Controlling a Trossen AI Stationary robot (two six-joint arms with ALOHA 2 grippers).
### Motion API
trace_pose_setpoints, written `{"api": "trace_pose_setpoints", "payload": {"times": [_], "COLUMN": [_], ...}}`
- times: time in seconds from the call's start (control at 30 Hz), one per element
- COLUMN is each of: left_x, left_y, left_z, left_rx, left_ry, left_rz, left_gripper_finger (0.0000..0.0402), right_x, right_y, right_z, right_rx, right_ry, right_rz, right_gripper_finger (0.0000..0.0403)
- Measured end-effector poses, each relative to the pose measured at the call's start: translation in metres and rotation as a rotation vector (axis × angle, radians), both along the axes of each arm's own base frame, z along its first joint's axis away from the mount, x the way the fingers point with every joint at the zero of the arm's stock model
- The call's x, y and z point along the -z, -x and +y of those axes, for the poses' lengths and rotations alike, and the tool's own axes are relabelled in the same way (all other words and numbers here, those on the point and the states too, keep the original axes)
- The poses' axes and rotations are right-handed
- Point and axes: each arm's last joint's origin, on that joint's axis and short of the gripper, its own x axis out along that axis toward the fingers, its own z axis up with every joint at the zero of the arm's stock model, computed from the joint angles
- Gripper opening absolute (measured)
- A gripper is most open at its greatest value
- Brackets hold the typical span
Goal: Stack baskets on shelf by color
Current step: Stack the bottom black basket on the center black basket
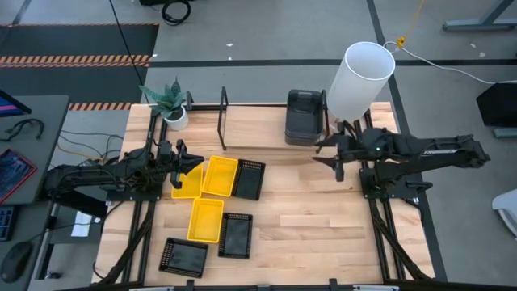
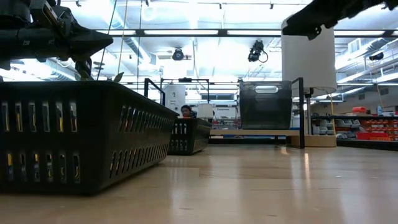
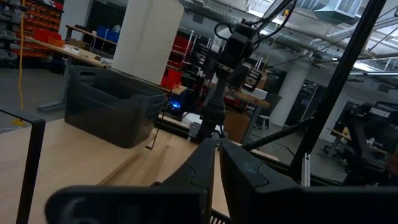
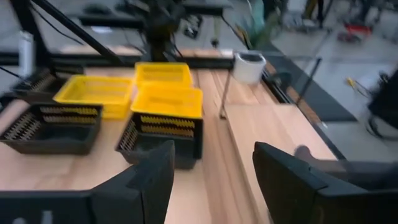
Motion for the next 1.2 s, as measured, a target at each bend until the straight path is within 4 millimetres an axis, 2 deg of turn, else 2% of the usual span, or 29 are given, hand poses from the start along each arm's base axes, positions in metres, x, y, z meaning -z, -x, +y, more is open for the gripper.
{"api": "trace_pose_setpoints", "payload": {"times": [0.43, 0.93, 1.1, 1.2], "left_x": [0.000, 0.000, -0.010, -0.011], "left_y": [0.000, 0.000, 0.004, 0.004], "left_z": [0.000, 0.000, 0.005, 0.006], "left_rx": [0.000, 0.000, -0.182, -0.179], "left_ry": [0.000, -0.001, 0.041, 0.128], "left_rz": [0.000, -0.002, -0.114, -0.154], "left_gripper_finger": [0.0032, 0.0036, 0.0028, 0.0028], "right_x": [0.033, 0.073, 0.081, 0.088], "right_y": [0.033, 0.045, 0.049, 0.051], "right_z": [0.006, 0.008, 0.009, 0.009], "right_rx": [-0.096, -0.181, -0.221, -0.219], "right_ry": [-0.020, 0.005, -0.001, -0.023], "right_rz": [-0.192, -0.270, -0.296, -0.301], "right_gripper_finger": [0.0200, 0.0197, 0.0197, 0.0197]}}
